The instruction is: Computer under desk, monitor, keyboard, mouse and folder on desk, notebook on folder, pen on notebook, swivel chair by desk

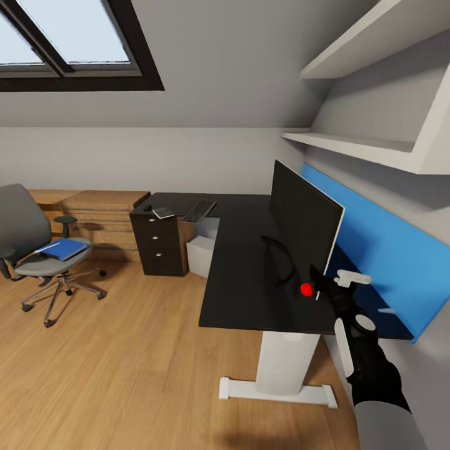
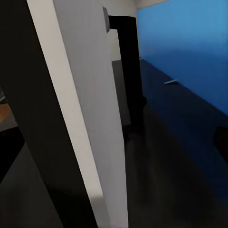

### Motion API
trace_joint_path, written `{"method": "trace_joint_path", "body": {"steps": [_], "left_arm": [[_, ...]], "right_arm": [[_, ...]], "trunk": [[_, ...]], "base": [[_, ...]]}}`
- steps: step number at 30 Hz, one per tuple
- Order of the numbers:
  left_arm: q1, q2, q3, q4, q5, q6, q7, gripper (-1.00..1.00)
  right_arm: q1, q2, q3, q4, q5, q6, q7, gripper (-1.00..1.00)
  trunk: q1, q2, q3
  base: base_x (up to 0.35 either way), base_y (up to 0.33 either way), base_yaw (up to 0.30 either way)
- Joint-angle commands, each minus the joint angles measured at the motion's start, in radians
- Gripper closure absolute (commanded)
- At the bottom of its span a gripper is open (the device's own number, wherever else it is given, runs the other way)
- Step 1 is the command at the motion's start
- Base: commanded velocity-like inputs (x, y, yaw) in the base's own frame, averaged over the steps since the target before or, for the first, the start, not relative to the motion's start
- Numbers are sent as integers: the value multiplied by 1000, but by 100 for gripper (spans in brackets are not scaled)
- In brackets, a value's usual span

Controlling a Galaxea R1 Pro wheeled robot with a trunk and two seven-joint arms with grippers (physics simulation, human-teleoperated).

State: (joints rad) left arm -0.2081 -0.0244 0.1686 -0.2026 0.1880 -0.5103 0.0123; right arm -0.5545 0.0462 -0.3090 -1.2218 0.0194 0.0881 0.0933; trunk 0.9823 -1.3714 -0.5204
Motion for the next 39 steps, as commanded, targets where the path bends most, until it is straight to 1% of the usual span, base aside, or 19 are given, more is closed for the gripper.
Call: {"method": "trace_joint_path", "body": {"steps": [1, 7, 28, 33, 39], "left_arm": [[-1, 0, 2, 0, 1, -3, 1, -100], [-1, -1, 2, 0, 1, -3, -1, -100], [-1, -1, 2, 1, 1, -3, -2, -100], [-1, -2, 2, 1, 1, -3, -2, -100], [-1, -1, 2, 1, 1, -3, -2, -100]], "right_arm": [[-1, 1, -4, -1, 2, 6, 8, -100], [-1, 1, -4, -1, 2, 5, 8, -100], [-1, 2, -4, -1, 2, 5, 9, -100], [-1, 9, -4, -1, 2, 4, 9, -100], [-1, 10, -4, -1, 2, 4, 9, -100]], "trunk": [[0, -1, -1], [0, -1, -1], [0, -1, -1], [0, -1, -1], [0, -1, -1]], "base": [[41, 0, 0], [140, 54, 66], [2, 1, 68], [0, 0, 51], [0, 0, 46]]}}
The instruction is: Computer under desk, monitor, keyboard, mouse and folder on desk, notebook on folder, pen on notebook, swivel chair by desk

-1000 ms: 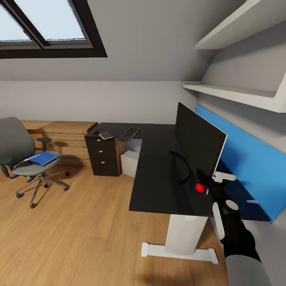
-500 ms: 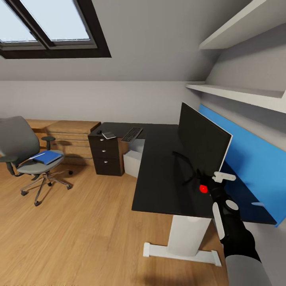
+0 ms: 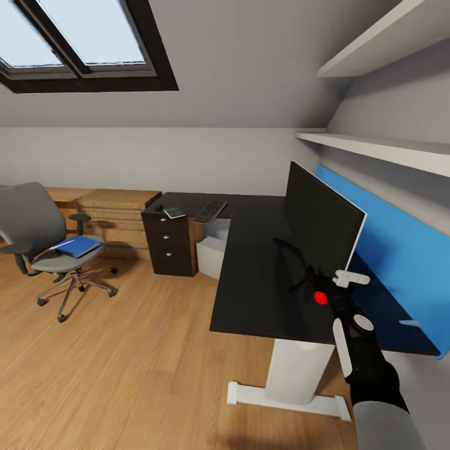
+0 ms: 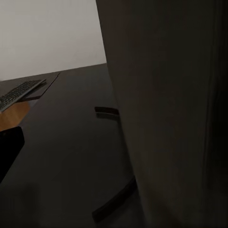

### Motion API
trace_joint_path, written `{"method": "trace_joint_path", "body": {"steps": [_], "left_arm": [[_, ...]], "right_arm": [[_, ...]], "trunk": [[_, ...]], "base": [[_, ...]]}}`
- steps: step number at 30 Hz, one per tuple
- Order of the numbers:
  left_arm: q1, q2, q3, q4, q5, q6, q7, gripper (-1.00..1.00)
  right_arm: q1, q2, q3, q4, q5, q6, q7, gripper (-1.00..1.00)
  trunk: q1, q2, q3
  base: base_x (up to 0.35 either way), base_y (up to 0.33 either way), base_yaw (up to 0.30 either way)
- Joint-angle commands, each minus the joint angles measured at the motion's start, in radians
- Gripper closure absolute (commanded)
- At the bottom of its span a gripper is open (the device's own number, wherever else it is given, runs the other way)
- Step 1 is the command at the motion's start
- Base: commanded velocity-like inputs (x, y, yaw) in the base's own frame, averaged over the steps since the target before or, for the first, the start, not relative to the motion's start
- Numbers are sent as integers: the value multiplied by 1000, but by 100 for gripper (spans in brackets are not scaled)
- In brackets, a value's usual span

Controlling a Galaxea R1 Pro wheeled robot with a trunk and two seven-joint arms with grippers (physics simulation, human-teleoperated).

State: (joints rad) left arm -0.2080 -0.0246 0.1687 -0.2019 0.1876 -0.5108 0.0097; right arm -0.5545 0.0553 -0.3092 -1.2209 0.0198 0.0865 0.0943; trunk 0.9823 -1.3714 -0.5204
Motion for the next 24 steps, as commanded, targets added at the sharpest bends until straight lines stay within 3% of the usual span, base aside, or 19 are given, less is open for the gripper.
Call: {"method": "trace_joint_path", "body": {"steps": [1, 24], "left_arm": [[-1, -1, 2, 1, 1, -3, 1, -100], [-1, 0, 2, 0, 1, -3, 2, -100]], "right_arm": [[-1, 1, -4, -2, 2, 6, 8, -100], [-1, 0, -4, 4, 3, 4, 8, -100]], "trunk": [[0, -1, -1], [0, -1, -1]], "base": [[0, 0, 21], [0, 0, 27]]}}
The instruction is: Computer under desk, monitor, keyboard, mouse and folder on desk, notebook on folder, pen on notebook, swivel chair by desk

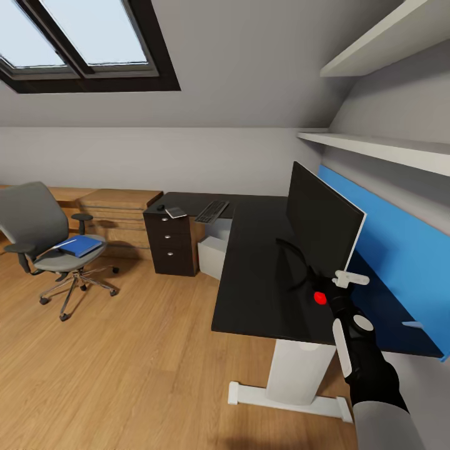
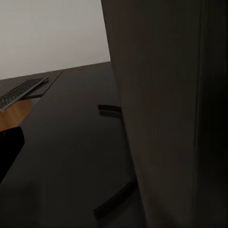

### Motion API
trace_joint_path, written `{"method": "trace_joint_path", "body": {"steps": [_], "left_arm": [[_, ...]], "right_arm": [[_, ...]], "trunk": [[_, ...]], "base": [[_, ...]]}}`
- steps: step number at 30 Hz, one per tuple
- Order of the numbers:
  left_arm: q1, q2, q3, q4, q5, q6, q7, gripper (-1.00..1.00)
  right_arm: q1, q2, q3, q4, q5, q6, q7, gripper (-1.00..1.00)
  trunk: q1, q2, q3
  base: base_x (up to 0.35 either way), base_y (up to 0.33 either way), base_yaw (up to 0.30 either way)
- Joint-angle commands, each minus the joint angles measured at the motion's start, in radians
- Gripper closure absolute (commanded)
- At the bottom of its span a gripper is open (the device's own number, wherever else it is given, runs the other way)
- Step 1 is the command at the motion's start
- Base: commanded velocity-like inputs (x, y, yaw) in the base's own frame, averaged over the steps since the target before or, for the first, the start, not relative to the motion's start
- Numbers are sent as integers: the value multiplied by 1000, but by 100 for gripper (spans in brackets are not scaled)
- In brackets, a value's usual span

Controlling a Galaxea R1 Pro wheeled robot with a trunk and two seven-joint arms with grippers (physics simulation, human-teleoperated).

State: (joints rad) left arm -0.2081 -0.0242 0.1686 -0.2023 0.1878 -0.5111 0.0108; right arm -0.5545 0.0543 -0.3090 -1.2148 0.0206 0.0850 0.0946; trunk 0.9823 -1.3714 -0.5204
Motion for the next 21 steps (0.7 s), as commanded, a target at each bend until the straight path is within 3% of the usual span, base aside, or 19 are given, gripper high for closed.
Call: {"method": "trace_joint_path", "body": {"steps": [1, 7, 21], "left_arm": [[-1, 0, 2, 1, 1, -2, 1, -100], [-1, 0, 2, 1, 1, -1, 1, -100], [-1, 0, 2, 1, 1, -1, 1, -100]], "right_arm": [[-1, 1, -4, -2, 2, 6, 8, -100], [-1, 1, -4, -2, 3, 5, 8, -100], [-1, 1, -4, 21, 4, 4, 8, -100]], "trunk": [[0, -1, -1], [0, -1, -1], [0, -1, -1]], "base": [[0, 0, 2], [-142, 0, 1], [-320, 0, 0]]}}
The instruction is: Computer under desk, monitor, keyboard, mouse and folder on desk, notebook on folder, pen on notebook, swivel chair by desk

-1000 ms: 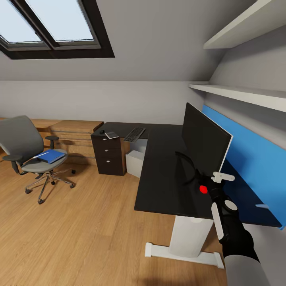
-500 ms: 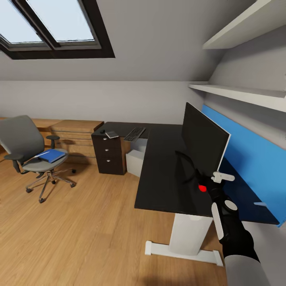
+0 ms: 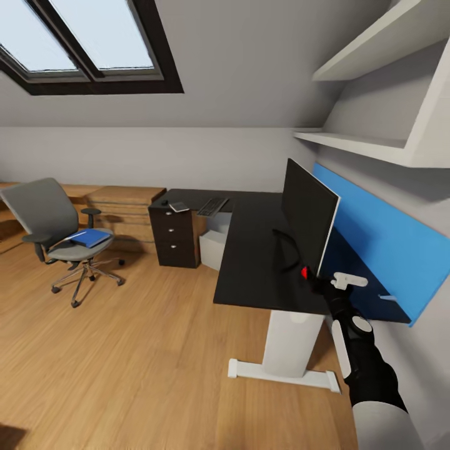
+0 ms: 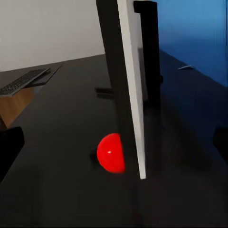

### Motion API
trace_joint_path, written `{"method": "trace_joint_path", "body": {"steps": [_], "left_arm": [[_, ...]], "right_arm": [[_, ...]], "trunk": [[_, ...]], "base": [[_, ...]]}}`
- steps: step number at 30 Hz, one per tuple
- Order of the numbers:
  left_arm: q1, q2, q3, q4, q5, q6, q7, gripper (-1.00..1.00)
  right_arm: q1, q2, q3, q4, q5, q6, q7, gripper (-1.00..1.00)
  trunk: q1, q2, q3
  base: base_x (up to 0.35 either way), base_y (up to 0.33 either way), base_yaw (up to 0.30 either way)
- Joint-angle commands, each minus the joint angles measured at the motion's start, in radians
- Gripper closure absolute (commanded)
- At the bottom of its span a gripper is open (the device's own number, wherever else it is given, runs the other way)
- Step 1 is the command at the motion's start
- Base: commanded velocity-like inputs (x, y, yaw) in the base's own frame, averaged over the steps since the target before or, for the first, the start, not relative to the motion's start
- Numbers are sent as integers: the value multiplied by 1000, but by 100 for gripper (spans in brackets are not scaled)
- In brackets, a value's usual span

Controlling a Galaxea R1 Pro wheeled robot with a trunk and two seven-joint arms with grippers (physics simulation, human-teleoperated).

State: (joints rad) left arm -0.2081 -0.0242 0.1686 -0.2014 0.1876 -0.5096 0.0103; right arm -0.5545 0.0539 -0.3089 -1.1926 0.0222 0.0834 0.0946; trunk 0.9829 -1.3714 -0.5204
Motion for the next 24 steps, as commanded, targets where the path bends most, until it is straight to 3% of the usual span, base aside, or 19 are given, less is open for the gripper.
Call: {"method": "trace_joint_path", "body": {"steps": [1, 13, 24], "left_arm": [[-1, 0, 2, 0, 1, -3, 1, -100], [-1, 0, 2, 0, 1, -3, 1, -100], [-1, -1, 2, 0, 1, -4, 4, -100]], "right_arm": [[-1, 1, -4, -1, 2, 6, 8, -100], [-1, 2, -3, 38, 2, -7, 8, -100], [-1, 4, 5, 162, 3, -26, 5, -100]], "trunk": [[-1, -1, -1], [-1, -1, -1], [-1, -1, -1]], "base": [[-333, 0, 0], [-334, 0, 0], [-328, 0, 0]]}}
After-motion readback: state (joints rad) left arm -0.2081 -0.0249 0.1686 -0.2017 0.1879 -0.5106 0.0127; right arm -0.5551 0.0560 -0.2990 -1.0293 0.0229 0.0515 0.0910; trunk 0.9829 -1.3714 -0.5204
